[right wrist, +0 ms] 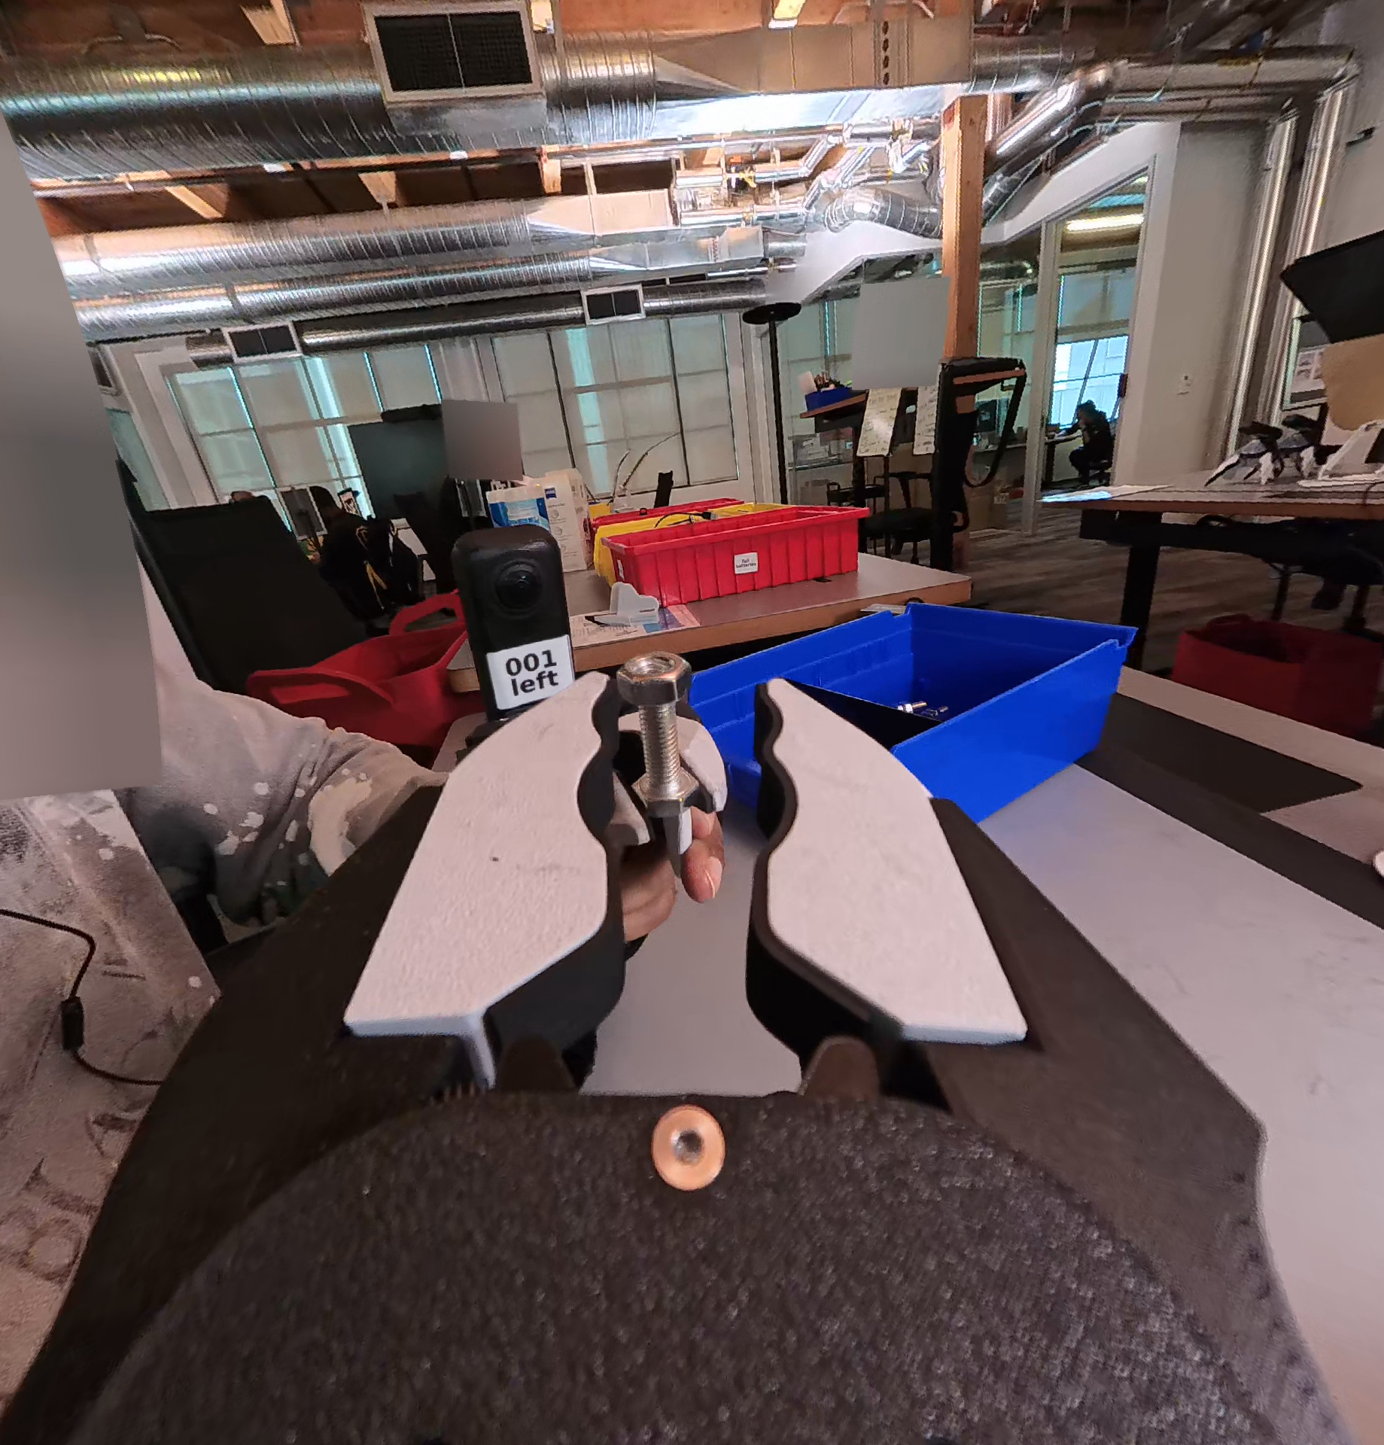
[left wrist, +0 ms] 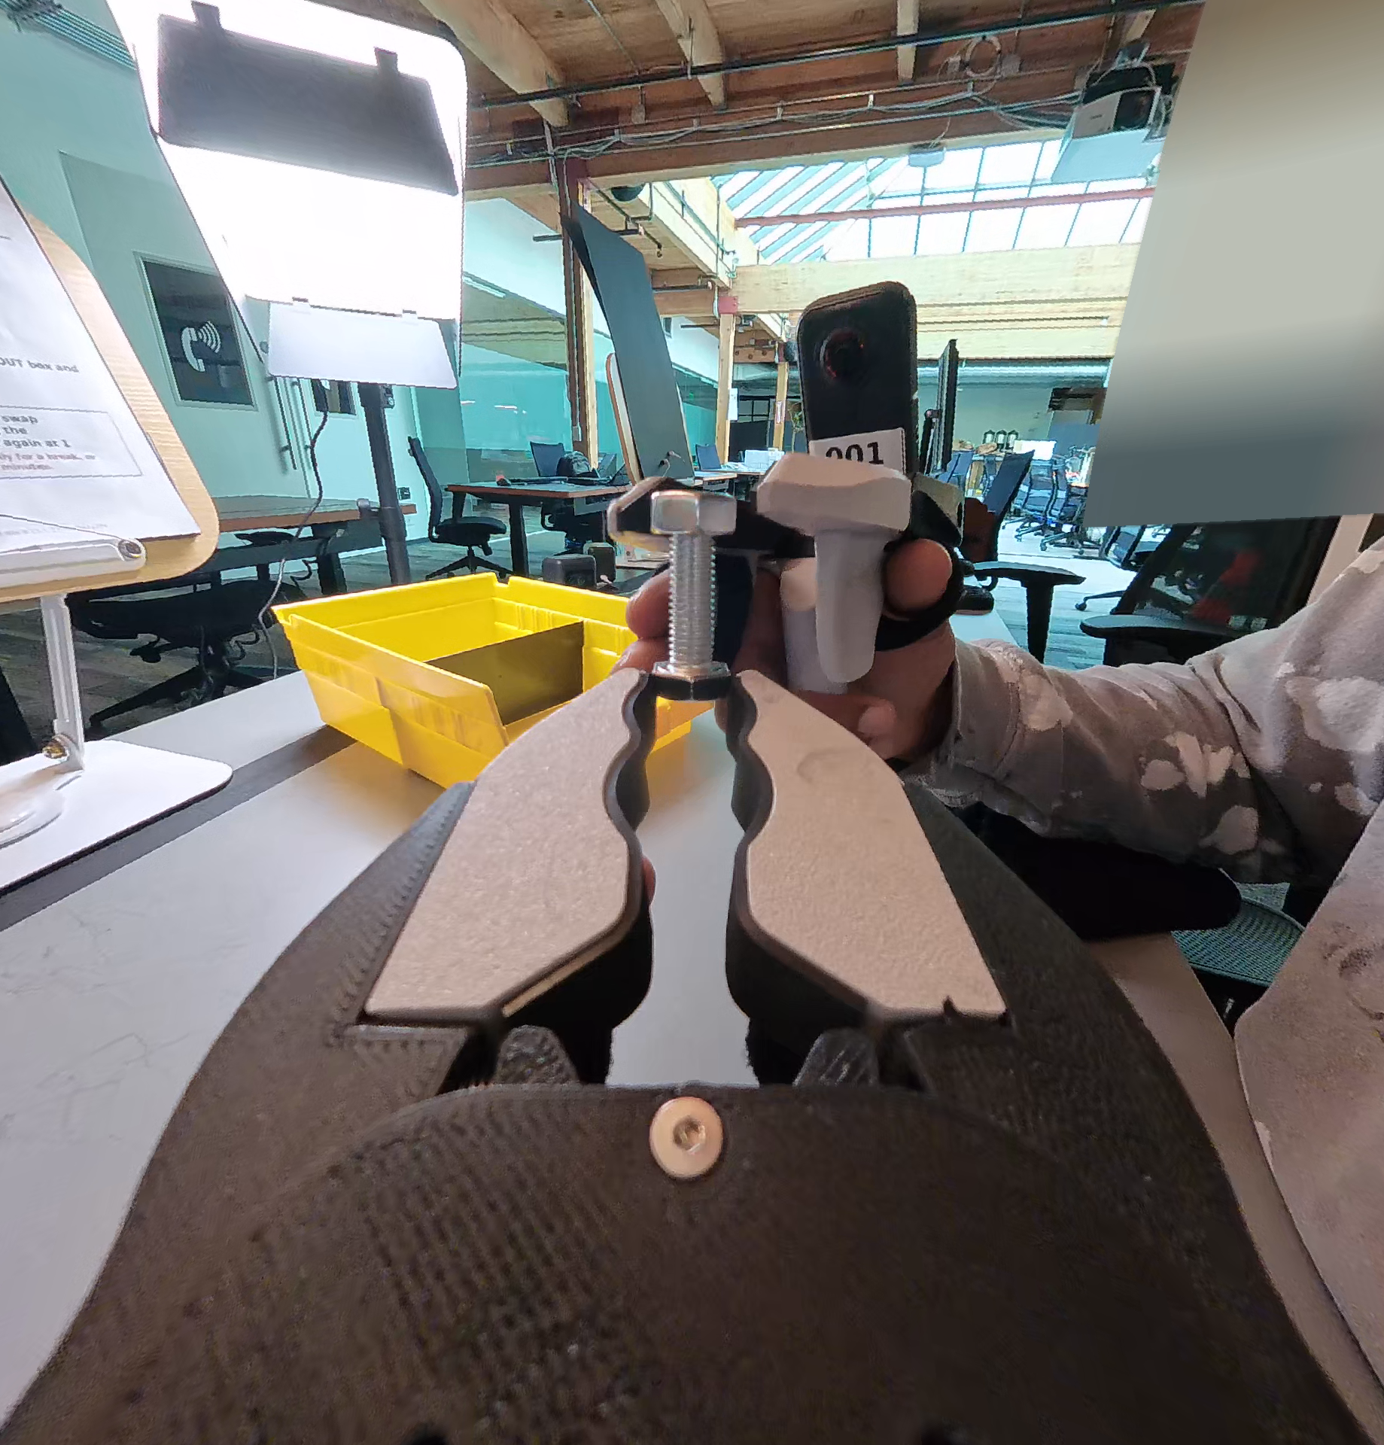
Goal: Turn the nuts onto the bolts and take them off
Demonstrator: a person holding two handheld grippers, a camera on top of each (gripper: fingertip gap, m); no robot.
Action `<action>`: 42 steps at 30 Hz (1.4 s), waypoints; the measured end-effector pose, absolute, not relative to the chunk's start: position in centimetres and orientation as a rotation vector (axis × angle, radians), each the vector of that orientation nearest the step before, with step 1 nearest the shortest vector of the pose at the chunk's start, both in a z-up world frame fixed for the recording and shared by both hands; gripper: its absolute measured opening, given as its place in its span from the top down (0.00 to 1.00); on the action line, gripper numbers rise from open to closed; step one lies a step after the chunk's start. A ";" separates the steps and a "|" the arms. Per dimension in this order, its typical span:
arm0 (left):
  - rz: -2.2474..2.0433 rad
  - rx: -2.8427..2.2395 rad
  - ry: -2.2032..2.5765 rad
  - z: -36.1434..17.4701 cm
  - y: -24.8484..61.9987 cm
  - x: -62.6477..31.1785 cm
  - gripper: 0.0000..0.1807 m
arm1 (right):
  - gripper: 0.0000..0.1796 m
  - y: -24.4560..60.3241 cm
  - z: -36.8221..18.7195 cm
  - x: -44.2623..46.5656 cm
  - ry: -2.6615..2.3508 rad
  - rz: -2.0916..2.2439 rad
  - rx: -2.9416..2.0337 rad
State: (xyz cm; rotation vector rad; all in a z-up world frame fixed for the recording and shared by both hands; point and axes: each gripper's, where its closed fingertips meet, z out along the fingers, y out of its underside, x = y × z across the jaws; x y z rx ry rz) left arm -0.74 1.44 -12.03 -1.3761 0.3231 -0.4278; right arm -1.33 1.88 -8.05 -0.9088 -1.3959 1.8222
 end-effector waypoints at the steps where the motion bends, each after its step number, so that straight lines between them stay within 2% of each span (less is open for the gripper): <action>1: -0.430 -1.377 0.324 -12.1 1.5 -0.7 0.90 | 0.82 1.9 -8.0 -1.3 -1.396 1.822 -0.908; 13: -0.422 -1.380 0.325 -12.1 1.5 -0.8 0.90 | 0.84 2.4 -8.4 -1.5 -1.389 1.798 -0.944; 22: -0.428 -1.399 0.338 -12.5 1.7 -0.3 0.90 | 0.82 0.8 -8.5 -1.8 -1.435 1.806 -0.916; 27: -0.436 -1.402 0.345 -12.6 1.7 -0.1 0.90 | 0.89 0.6 -8.6 -1.7 -1.444 1.811 -0.903; 33: -0.468 -1.414 0.335 -13.0 1.8 -0.2 0.90 | 0.89 1.7 -7.4 -0.3 -1.436 1.846 -0.822; 38: -0.465 -1.412 0.323 -12.8 1.8 -0.5 0.90 | 0.89 9.4 -7.6 -0.4 -1.353 1.542 -0.974; 42: -0.452 -1.429 0.320 -13.0 1.9 -0.8 0.90 | 0.89 22.3 -12.7 -0.6 -1.362 0.963 -1.402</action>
